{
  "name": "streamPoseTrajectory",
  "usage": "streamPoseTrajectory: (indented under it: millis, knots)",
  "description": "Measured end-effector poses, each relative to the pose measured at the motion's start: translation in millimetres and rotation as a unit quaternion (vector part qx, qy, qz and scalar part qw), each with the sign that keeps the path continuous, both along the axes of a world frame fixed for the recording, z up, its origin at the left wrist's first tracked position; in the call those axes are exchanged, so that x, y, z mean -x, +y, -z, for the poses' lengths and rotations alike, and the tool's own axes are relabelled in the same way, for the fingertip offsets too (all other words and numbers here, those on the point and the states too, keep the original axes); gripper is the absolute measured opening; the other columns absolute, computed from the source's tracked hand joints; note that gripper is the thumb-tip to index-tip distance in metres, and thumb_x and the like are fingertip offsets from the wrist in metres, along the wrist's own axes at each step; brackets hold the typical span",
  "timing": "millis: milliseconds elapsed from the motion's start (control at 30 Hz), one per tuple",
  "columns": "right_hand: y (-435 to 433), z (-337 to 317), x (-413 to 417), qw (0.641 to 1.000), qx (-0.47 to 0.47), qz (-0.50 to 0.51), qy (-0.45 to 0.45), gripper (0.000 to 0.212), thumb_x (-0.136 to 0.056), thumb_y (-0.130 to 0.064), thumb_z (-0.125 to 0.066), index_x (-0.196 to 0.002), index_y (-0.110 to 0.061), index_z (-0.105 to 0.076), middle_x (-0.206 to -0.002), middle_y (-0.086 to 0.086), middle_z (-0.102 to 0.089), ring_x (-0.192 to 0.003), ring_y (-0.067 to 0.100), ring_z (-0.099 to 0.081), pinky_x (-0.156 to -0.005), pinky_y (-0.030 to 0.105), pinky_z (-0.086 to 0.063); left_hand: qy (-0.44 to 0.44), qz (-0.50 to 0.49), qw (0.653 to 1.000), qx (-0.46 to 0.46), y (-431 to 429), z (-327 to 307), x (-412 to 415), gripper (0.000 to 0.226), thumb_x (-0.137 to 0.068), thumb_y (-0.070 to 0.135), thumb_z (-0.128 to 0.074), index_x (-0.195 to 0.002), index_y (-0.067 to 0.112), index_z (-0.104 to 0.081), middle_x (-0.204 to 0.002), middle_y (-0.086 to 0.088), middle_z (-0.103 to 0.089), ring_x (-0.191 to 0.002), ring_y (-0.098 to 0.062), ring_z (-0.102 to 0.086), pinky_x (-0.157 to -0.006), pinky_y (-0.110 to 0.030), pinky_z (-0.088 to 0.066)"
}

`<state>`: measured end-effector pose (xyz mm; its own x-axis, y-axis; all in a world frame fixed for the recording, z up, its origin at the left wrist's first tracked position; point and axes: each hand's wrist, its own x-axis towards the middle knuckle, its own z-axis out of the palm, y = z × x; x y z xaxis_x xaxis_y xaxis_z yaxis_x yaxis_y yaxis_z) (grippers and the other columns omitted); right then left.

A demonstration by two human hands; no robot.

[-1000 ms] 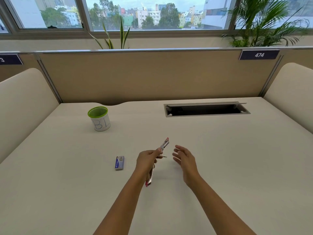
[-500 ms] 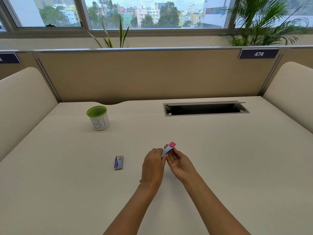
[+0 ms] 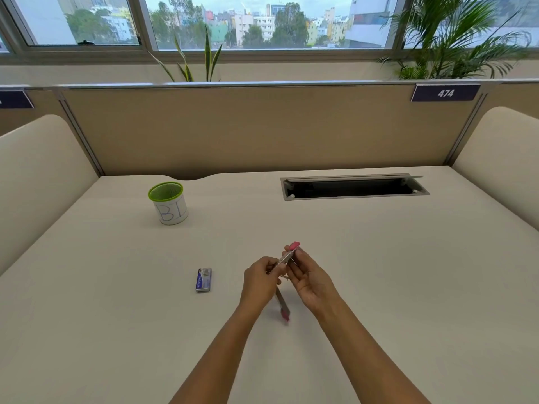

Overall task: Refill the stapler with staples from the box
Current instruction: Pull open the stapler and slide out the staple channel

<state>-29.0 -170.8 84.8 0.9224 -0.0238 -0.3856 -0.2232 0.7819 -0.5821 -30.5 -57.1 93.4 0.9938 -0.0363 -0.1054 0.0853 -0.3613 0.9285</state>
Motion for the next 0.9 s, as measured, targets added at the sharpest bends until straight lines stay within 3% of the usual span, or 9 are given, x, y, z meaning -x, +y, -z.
streamPoseTrajectory:
  millis: [133,233,333,533,633,733,800,900]
  knots:
    - [-3,-5,-3,0.999,0.034,-0.014,-0.025,0.018,-0.090,-0.008,-0.056,-0.105,-0.007,-0.067,-0.090,0.006,-0.074,-0.081,0.014,-0.070,-0.072,0.025,-0.058,0.106,0.042,0.982,0.151,3,-7,-1,0.017,-0.093,0.024,-0.053,-0.091,0.018,-0.069,-0.088,0.004,-0.073,-0.073,-0.009,-0.065,-0.064,-0.018,-0.044]
    - [-2,-9,-4,0.999,0.034,-0.015,-0.032,0.025,-0.090,-0.009,-0.057,-0.113,-0.005,-0.065,-0.093,0.006,-0.069,-0.071,0.011,-0.065,-0.063,0.021,-0.053,0.152,0.071,0.958,0.233,1,-10,0,0.023,-0.094,0.024,-0.050,-0.087,0.021,-0.072,-0.083,0.009,-0.075,-0.071,-0.006,-0.066,-0.073,-0.022,-0.048]
    - [-1,-13,-5,0.997,0.061,-0.009,-0.040,0.025,-0.089,-0.009,-0.058,-0.113,-0.005,-0.065,-0.088,0.003,-0.067,-0.064,0.007,-0.060,-0.055,0.017,-0.049,0.173,0.079,0.939,0.286,1,-11,0,0.024,-0.094,0.025,-0.050,-0.088,0.019,-0.073,-0.081,0.010,-0.075,-0.070,-0.008,-0.061,-0.069,-0.018,-0.049]
    - [-1,-15,-4,0.984,0.161,0.016,-0.074,0.024,-0.090,-0.008,-0.057,-0.112,-0.009,-0.066,-0.095,0.002,-0.071,-0.085,0.017,-0.062,-0.077,0.028,-0.051,0.188,0.117,0.925,0.310,3,-11,0,0.028,-0.094,0.031,-0.048,-0.098,0.018,-0.073,-0.086,0.005,-0.070,-0.061,-0.008,-0.052,-0.064,-0.018,-0.045]
    - [1,-15,-1,0.943,0.317,0.041,-0.095,0.024,-0.092,-0.013,-0.055,-0.112,-0.020,-0.065,-0.109,0.001,-0.068,-0.100,0.016,-0.062,-0.087,0.028,-0.052,0.185,0.116,0.935,0.281,5,-12,-1,0.029,-0.095,0.034,-0.046,-0.097,0.020,-0.072,-0.087,0.002,-0.064,-0.062,-0.009,-0.047,-0.070,-0.020,-0.042]
    - [6,-15,1,0.909,0.393,0.082,-0.108,0.022,-0.094,-0.019,-0.052,-0.108,-0.031,-0.063,-0.106,-0.006,-0.065,-0.095,0.009,-0.063,-0.068,0.015,-0.053,0.176,0.118,0.935,0.283,4,-14,0,0.028,-0.096,0.032,-0.046,-0.101,0.019,-0.070,-0.090,-0.001,-0.062,-0.062,-0.009,-0.046,-0.069,-0.021,-0.042]
    - [7,-17,2,0.894,0.419,0.102,-0.119,0.022,-0.095,-0.019,-0.051,-0.112,-0.028,-0.062,-0.103,-0.007,-0.064,-0.088,0.004,-0.063,-0.056,0.008,-0.049,0.169,0.120,0.936,0.285,2,-14,-1,0.028,-0.096,0.030,-0.045,-0.104,0.016,-0.068,-0.093,-0.003,-0.061,-0.062,-0.009,-0.046,-0.067,-0.020,-0.042]
    - [4,-20,2,0.842,0.505,0.112,-0.154,0.027,-0.094,-0.020,-0.053,-0.121,-0.023,-0.058,-0.103,-0.005,-0.063,-0.085,0.005,-0.064,-0.058,0.005,-0.050,0.158,0.106,0.942,0.276,4,-14,-3,0.029,-0.096,0.030,-0.046,-0.105,0.014,-0.068,-0.094,-0.005,-0.062,-0.062,-0.011,-0.044,-0.067,-0.021,-0.042]
